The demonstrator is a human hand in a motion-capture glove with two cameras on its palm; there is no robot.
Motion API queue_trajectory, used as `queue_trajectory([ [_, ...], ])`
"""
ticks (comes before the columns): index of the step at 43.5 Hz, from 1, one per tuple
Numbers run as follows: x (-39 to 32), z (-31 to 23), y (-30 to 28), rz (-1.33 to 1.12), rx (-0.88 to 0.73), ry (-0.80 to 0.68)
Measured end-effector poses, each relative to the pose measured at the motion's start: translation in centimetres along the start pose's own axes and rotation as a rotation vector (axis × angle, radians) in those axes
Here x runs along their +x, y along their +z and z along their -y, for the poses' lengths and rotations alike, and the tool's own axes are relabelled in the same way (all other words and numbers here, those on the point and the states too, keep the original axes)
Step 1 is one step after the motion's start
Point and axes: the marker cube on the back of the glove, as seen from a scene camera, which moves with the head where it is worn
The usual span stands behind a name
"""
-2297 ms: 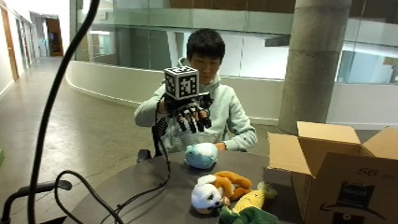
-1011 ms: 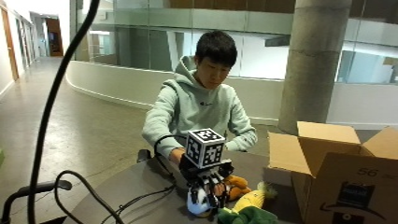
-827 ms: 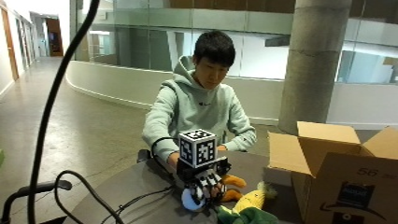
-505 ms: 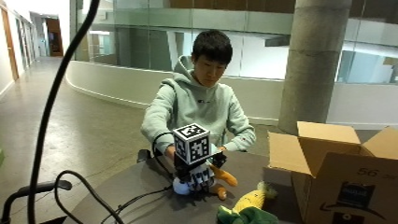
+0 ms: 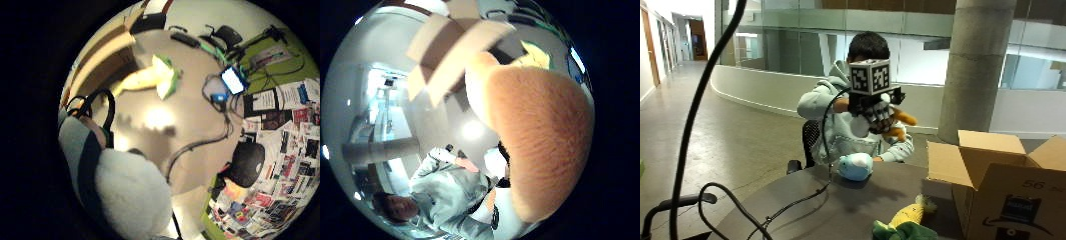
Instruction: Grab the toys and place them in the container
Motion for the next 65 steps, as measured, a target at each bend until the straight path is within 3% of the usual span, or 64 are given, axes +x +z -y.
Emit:
queue_trajectory([
  [11,-9.9,6.2,-3.7,0.173,0.38,-0.118],
  [18,-15.0,11.5,-2.5,0.472,0.606,-0.137],
  [21,-15.6,13.9,-0.9,0.525,0.49,-0.136],
  [25,-17.1,15.1,2.2,0.526,0.109,-0.088],
  [28,-17.3,15.4,3.7,0.486,-0.037,-0.065],
  [49,-12.3,10.9,2.8,0.281,-0.044,-0.154],
  [58,-9.0,3.0,3.0,0.061,-0.199,-0.221],
  [65,-6.6,-7.0,8.4,-0.077,-0.364,-0.253],
])
